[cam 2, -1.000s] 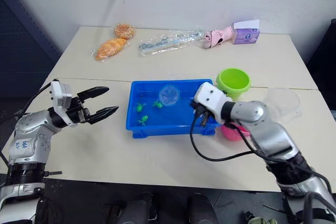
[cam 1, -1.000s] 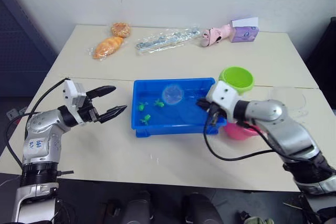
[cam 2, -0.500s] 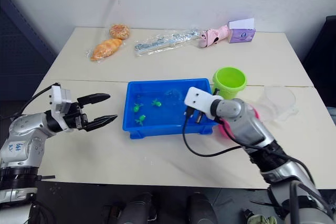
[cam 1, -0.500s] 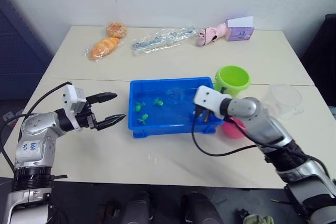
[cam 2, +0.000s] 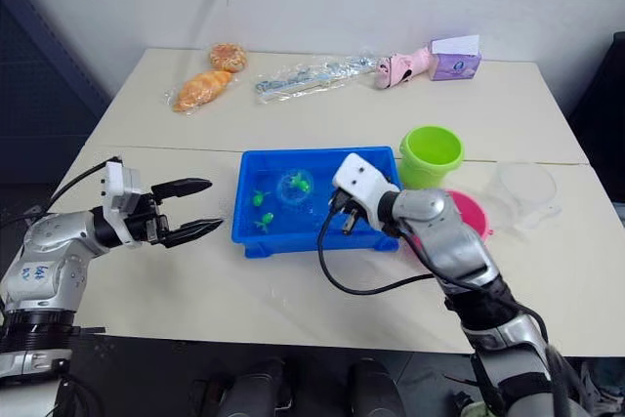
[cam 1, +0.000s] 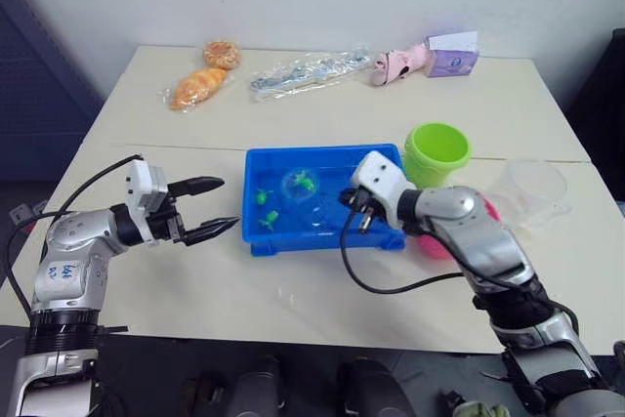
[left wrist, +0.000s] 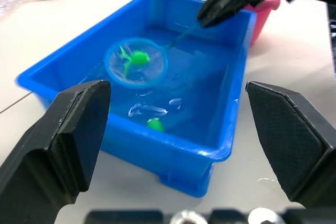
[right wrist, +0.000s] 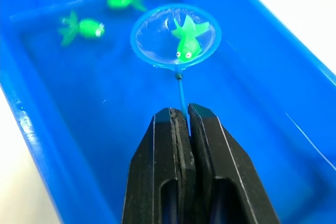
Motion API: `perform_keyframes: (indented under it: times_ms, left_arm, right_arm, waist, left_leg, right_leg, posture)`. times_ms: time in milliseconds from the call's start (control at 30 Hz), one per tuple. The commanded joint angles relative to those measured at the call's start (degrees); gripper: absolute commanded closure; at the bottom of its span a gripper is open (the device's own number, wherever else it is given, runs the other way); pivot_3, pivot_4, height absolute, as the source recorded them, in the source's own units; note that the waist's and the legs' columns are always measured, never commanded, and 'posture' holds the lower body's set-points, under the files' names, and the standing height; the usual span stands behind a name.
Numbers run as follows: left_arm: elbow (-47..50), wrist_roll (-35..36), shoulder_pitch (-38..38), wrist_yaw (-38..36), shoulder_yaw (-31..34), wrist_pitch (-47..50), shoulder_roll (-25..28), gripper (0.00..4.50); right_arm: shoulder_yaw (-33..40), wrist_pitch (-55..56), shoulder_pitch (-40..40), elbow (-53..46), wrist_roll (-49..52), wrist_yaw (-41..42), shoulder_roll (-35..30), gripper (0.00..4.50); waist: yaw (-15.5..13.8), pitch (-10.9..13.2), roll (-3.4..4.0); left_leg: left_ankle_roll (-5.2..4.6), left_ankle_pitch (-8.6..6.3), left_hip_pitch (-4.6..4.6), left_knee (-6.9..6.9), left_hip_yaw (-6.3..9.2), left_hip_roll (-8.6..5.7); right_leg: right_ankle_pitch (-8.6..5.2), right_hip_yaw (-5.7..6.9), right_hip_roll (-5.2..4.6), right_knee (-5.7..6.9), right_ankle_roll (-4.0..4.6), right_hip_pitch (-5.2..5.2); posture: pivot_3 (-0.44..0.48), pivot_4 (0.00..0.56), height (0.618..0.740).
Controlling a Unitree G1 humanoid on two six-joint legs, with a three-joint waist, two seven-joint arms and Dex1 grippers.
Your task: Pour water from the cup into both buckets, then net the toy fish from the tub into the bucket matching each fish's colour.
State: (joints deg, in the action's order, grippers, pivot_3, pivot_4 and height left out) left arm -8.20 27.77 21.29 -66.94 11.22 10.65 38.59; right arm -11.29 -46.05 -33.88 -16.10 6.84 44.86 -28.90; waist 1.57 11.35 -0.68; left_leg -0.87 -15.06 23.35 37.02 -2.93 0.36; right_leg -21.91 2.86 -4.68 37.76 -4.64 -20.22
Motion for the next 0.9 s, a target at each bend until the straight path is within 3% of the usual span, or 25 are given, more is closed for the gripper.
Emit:
perform_keyframes:
  times_ms: [33,267,533,900]
  left_arm:
    - [2.9,0.9,2.7,0.4,-0.4,-0.7,-0.7,0.07]
    - [3.9,0.5,6.4,1.1,-3.0,-0.2,-3.3,0.07]
    - [0.9,-0.2,9.2,1.2,-5.3,-2.0,-6.9,0.07]
    - [-1.2,-1.0,11.2,0.7,-7.4,-3.3,-9.7,0.07]
  right_arm:
    - [5.9,-4.2,0.9,-6.9,5.6,1.7,-2.3,4.50]
    - [16.3,-9.5,3.4,-11.9,12.8,4.1,-11.8,4.50]
    - [26.7,-6.1,7.1,-3.9,13.5,3.8,-21.5,4.50]
    - [22.6,17.1,6.6,14.7,1.8,-1.1,-25.7,4.50]
  waist:
    - [0.0,0.0,0.00]
    - [0.0,0.0,-0.01]
    - [-0.2,0.0,-0.01]
    - [-0.1,0.0,-0.01]
  left_leg:
    - [0.00,0.00,0.00,0.00,0.01,0.00]
    - [-0.01,-0.01,-0.01,-0.02,-0.03,-0.01]
    - [-0.02,0.00,-0.01,0.00,-0.07,-0.01]
    - [0.01,0.04,-0.03,0.05,-0.15,0.01]
  right_leg:
    - [0.00,0.01,0.01,-0.01,0.00,0.00]
    - [0.00,-0.03,0.00,-0.03,0.00,0.02]
    - [0.00,-0.04,0.02,-0.09,0.00,0.05]
    - [0.00,-0.07,0.07,-0.06,-0.01,0.06]
  posture:
    - [0.000,0.150,0.740]
    - [0.000,0.150,0.740]
    - [0.000,0.150,0.740]
    - [0.000,0.150,0.740]
